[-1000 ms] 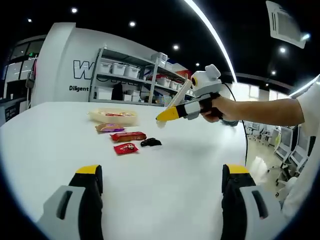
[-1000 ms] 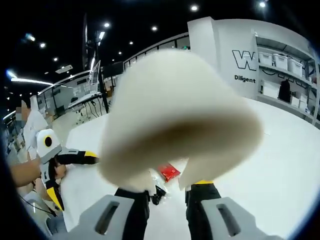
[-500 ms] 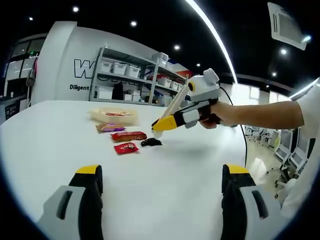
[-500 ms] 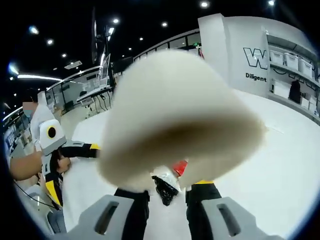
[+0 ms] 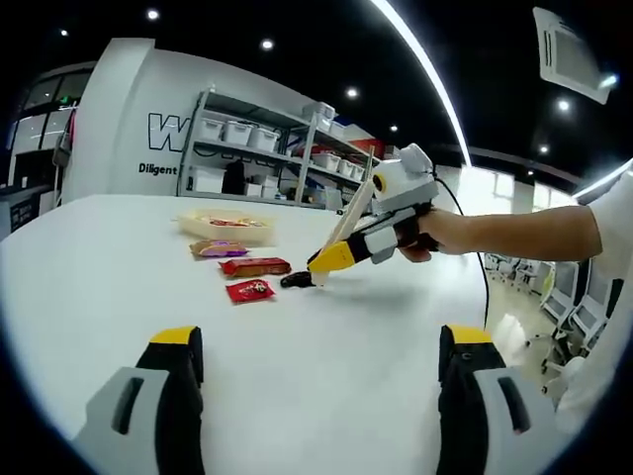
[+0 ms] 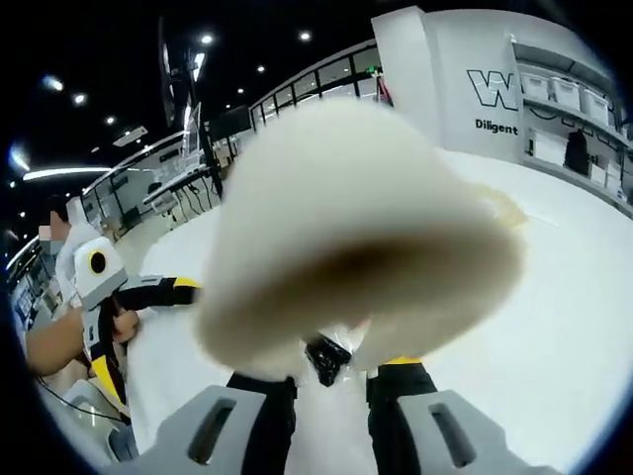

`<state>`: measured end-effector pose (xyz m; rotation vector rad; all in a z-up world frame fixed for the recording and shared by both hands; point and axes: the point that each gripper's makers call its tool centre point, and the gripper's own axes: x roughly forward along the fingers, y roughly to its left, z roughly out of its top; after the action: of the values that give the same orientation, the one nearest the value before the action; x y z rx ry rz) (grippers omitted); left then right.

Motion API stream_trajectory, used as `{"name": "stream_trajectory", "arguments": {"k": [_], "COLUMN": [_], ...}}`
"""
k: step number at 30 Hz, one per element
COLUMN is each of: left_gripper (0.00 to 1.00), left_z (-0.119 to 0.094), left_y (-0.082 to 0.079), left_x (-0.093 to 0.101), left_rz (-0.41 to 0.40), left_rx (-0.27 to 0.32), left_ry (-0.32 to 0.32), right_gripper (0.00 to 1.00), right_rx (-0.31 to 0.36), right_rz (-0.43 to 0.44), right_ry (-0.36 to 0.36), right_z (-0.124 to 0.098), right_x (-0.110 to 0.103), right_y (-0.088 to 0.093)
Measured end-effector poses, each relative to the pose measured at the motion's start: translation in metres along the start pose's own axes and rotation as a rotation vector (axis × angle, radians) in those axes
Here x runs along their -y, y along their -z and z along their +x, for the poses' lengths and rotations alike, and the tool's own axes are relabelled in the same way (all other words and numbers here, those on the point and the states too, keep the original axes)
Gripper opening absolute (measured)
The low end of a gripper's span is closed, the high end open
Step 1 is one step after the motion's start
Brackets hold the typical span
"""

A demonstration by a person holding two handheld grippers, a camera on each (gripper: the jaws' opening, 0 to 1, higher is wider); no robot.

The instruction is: Place the target food into the container with the food tongs after gripping and lifting it, then release it inside without dropping or visibly crushing the food.

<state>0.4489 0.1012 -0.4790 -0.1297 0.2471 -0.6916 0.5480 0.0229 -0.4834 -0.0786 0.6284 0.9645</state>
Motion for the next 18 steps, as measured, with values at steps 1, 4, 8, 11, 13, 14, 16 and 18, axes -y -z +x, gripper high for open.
{"name": "stream_trajectory", "arguments": {"k": [1,4,8,11,13,14,16,18], "left_gripper": [0.97,0.97,0.97,0.97,0.97,0.97,0.97,0.97], "left_z": [0.000,0.000,0.000,0.000,0.000,0.000,0.000,0.000], "left_y": [0.000,0.000,0.001,0.001,0.001,0.001,0.001,0.001], "left_x": [0.001,0.001,0.002,0.002,0.003,0.003,0.003,0.003], "left_rz": [0.004,0.004,0.006,0.004,0.003,0.003,0.002,0.002], "left_rx": [0.002,-0.002,-0.004,-0.005,-0.004,-0.003,-0.005,-0.004], "left_ry": [0.002,0.002,0.004,0.008,0.011,0.011,0.011,0.013], "right_gripper": [0.21,0.21,0.21,0.21,0.22,0.22,0.22,0.22], "right_rx": [0.000,-0.009,-0.028,-0.056,-0.056,-0.044,-0.032,-0.012], "right_rz": [-0.005,0.000,0.064,0.062,0.019,-0.007,-0.012,-0.076], "right_ry": [-0.001,-0.001,-0.030,-0.071,-0.055,-0.046,-0.052,-0.034], "right_z": [-0.001,-0.005,-0.007,-0.009,-0.010,-0.010,-0.010,-0.008], "right_x": [-0.001,-0.005,-0.015,-0.028,-0.029,-0.028,-0.029,-0.023], "right_y": [0.001,0.003,0.007,0.012,0.011,0.009,0.006,0.000]}}
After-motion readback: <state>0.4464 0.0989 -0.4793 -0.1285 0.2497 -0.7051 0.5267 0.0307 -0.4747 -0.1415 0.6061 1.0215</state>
